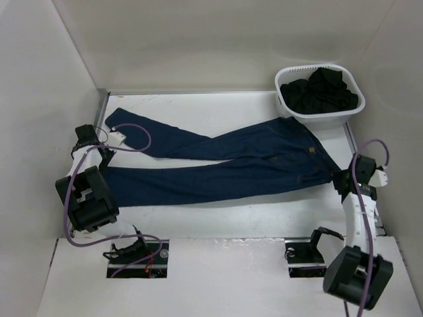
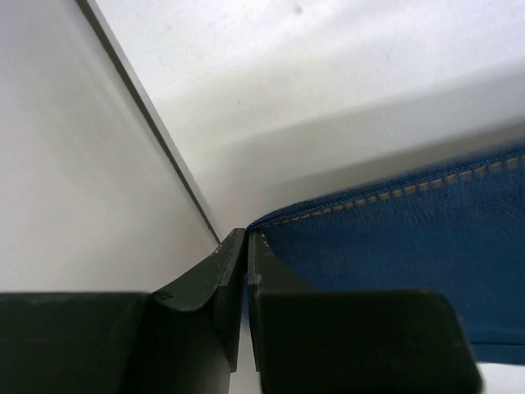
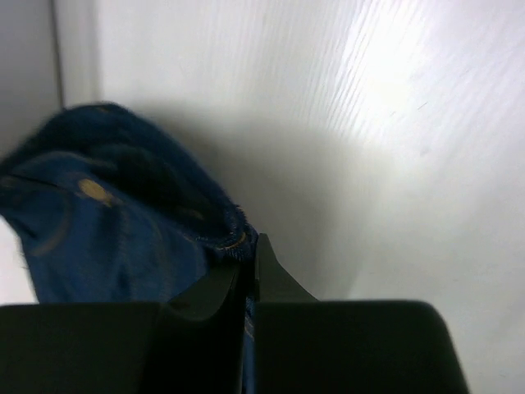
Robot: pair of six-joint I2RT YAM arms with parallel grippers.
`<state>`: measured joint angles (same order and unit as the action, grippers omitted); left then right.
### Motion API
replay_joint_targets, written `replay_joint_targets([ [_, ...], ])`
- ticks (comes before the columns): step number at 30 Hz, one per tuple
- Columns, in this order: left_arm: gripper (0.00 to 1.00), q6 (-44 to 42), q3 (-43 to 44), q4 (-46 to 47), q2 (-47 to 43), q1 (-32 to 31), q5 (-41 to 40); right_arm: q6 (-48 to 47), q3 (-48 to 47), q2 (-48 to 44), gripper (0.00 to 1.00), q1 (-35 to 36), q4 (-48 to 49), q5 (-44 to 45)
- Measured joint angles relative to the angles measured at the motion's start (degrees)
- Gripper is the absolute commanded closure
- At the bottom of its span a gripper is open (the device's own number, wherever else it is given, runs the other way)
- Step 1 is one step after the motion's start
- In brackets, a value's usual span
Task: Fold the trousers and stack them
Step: Flatten the trousers out
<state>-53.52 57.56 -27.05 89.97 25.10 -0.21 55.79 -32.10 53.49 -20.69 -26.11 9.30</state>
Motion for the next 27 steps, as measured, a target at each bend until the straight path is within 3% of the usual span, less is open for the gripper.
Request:
replay_joint_targets([
  [4,0.97,0.9,3.1,0.5,4.0,-0.8,0.7,-4.7,-2.1,-4.4,0.92,-7.1,-5.9,-0.9],
  [9,0.92,1.0,4.5,1.6,6.3,-2.3,0.7,-6.8,-1.4,-4.1,0.86,-8.0,-10.2,-1.2],
  [11,0.82,0.9,4.5,1.8,6.4,-2.6,0.6,-7.2,-1.2,-3.9,0.83,-8.2,-10.7,-1.2],
  [16,0.45,0.3,4.7,2.6,7.0,-2.7,-0.1,-7.6,-1.0,-3.0,0.78,-8.0,-10.8,-1.1],
  [17,0.44,0.3,4.8,2.7,6.8,-2.6,-0.2,-7.6,-0.9,-2.7,0.78,-7.8,-10.8,-1.1],
  [23,0.42,-3.4,6.2,0.4,0.3,-1.2,1.9,-7.6,0.5,-2.5,0.78,-7.3,-9.8,-1.2],
  [27,0.49,-11.3,6.3,-11.0,-8.4,-0.2,4.8,-8.0,0.7,-2.4,0.78,-7.3,-8.7,-1.2],
])
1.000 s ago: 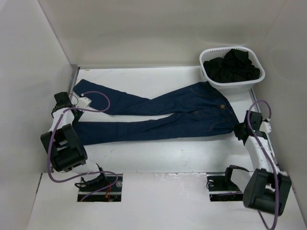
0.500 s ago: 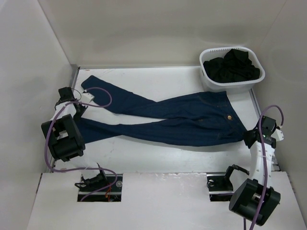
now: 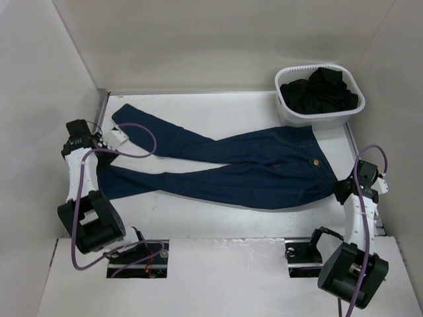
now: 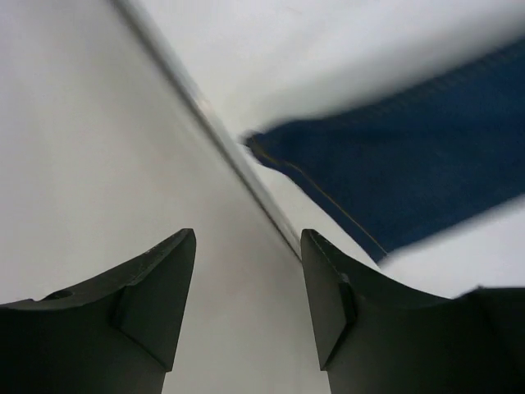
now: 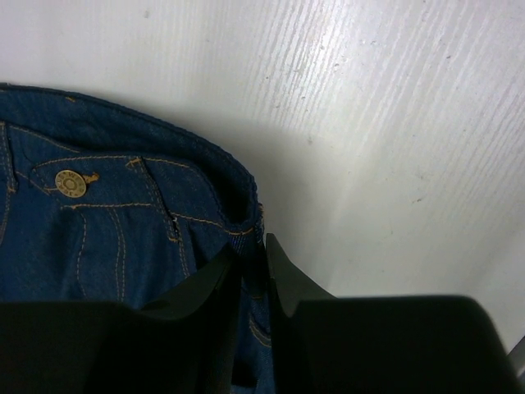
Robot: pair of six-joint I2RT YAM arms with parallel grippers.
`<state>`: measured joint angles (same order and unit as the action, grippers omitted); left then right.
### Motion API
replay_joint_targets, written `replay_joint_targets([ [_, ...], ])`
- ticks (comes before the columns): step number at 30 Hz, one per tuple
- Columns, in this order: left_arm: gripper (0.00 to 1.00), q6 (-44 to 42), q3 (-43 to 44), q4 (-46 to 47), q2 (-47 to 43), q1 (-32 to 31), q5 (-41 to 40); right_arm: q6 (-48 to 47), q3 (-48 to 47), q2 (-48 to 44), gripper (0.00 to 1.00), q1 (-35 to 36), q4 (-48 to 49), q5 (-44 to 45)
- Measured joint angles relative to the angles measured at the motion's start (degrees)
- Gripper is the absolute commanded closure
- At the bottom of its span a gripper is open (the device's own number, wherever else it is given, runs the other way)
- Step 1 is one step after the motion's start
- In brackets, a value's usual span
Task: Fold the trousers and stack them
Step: Flatten the trousers out
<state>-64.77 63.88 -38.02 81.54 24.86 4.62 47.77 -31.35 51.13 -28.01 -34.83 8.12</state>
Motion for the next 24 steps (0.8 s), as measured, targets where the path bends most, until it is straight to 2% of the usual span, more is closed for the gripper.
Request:
replay_joint_targets([
  [3,0.46,-5.4,-3.9,-9.4,-2.8,-0.4,0.5,-0.1,0.0,0.8,0.78,0.6,1.4,0.0],
  [6,0.45,-8.7,-7.8,-17.7,-1.1,-1.1,0.5,-0.4,-0.2,2.6,0.78,2.1,2.8,0.1],
  [9,0.47,-10.9,-8.0,-20.2,1.2,-2.6,-0.6,-0.6,-1.2,4.7,0.78,3.5,3.7,0.1],
  [12,0.5,-14.3,-8.2,-17.7,1.9,-5.7,-3.8,-0.8,-2.6,6.0,0.77,4.8,4.6,0.4],
  [16,0.45,-23.1,-13.4,-5.9,1.9,-8.5,-7.9,-1.1,-4.0,6.4,0.77,5.9,5.9,0.7],
  [20,0.52,-28.6,-14.9,-1.0,4.0,-3.0,-8.3,-1.3,-4.1,6.4,0.77,6.0,6.5,1.1],
  [24,0.49,-34.3,-15.2,0.9,3.6,5.2,-5.1,-1.7,-4.1,6.4,0.77,6.0,6.6,1.3],
])
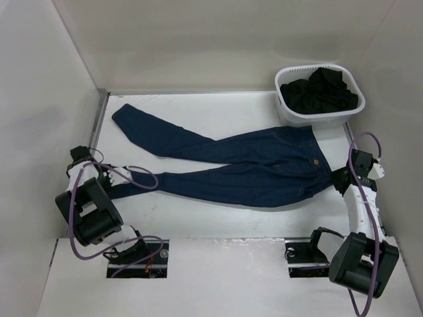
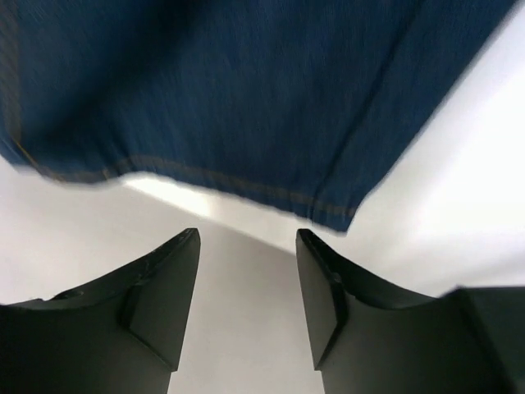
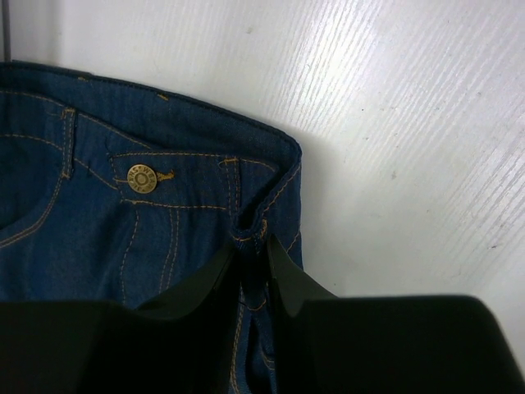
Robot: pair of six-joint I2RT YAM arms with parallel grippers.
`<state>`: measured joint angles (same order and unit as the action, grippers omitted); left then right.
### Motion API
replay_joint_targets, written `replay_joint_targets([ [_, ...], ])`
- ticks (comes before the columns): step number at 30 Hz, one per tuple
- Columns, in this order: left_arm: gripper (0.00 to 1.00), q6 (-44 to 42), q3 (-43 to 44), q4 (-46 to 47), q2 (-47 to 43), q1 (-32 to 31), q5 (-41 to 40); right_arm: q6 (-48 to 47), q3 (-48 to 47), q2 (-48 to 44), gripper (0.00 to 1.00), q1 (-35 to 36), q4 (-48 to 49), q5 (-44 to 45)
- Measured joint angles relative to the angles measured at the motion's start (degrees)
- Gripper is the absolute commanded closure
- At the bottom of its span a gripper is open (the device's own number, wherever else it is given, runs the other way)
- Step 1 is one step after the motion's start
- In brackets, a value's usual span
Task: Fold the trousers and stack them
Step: Flatten the trousers out
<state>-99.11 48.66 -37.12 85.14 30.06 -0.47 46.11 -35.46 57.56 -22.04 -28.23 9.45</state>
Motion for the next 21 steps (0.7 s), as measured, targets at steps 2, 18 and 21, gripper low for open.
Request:
replay_joint_targets([
  [2,0.48,-4.7,-2.3,1.6,-2.0,3.6,2.1,-0.2,0.0,0.0,0.76,0.0,0.0,0.1],
  [18,0.97,-13.9,-10.3,7.9,-4.3,4.0,4.9,-2.9,-3.0,0.7,0.81,-0.2,0.2,1.4],
  [21,1.0,-14.4,-10.1,8.4,-3.4,3.0,3.8,-3.0,-3.0,0.6,0.86,-0.5,0.2,1.6],
])
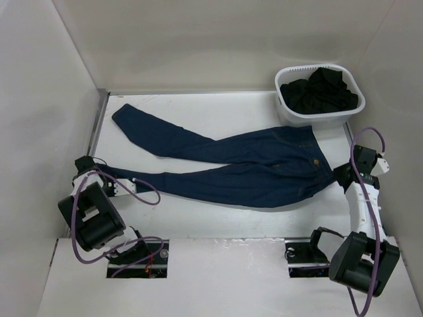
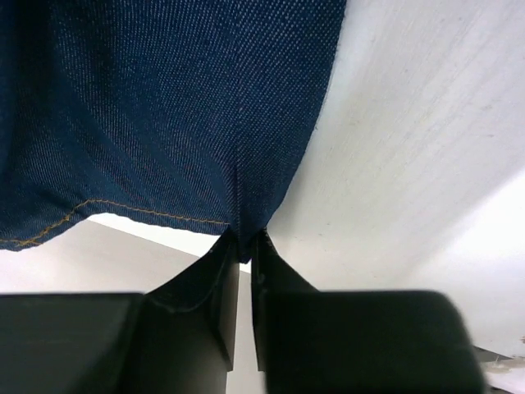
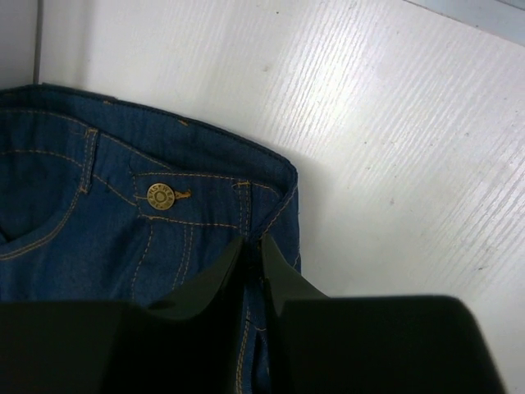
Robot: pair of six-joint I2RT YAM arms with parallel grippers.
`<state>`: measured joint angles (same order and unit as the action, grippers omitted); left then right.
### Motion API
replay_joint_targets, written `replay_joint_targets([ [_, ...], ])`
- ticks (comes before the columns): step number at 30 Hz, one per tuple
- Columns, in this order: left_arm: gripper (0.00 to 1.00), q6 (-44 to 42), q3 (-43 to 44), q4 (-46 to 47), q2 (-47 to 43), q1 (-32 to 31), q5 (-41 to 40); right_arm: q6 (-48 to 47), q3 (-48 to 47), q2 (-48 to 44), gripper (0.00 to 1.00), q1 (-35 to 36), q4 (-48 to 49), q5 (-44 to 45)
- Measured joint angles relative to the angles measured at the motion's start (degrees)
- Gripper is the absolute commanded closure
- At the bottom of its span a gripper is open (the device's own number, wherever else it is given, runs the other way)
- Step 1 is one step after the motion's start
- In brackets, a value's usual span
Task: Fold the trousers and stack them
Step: Flatten the trousers out
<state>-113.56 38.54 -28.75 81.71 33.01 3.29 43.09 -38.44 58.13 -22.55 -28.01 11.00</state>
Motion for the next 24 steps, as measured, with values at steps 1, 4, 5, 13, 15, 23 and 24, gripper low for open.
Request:
replay_joint_targets([
  [1,1.0,0.0,0.0,0.0,0.0,-0.1,-0.2,0.0,0.0,0.0,0.87,0.0,0.0,0.1],
  [4,1.0,-0.1,1.5,-2.2,0.4,1.2,0.5,-0.4,0.0,-0.2,0.88,-0.4,-0.4,0.1],
  [5,1.0,-0.1,2.8,-3.9,0.7,2.1,0.8,-0.7,0.0,-0.3,0.88,-1.0,-0.8,0.2],
  [13,1.0,0.0,16.1,-18.7,0.7,13.2,2.3,-3.1,-1.0,-1.4,0.89,-4.0,-4.1,0.3],
  [15,1.0,0.0,16.1,-21.6,-0.2,13.6,2.0,-3.5,-1.1,-1.4,0.88,-4.0,-4.2,0.7],
  [23,1.0,0.0,13.6,-24.0,-1.6,13.7,-0.7,-4.6,-0.2,-5.9,0.83,-4.1,-8.3,2.0],
  [24,1.0,0.0,13.2,-23.9,-1.6,13.7,-1.1,-4.3,0.0,-7.2,0.82,-4.1,-9.4,2.2],
])
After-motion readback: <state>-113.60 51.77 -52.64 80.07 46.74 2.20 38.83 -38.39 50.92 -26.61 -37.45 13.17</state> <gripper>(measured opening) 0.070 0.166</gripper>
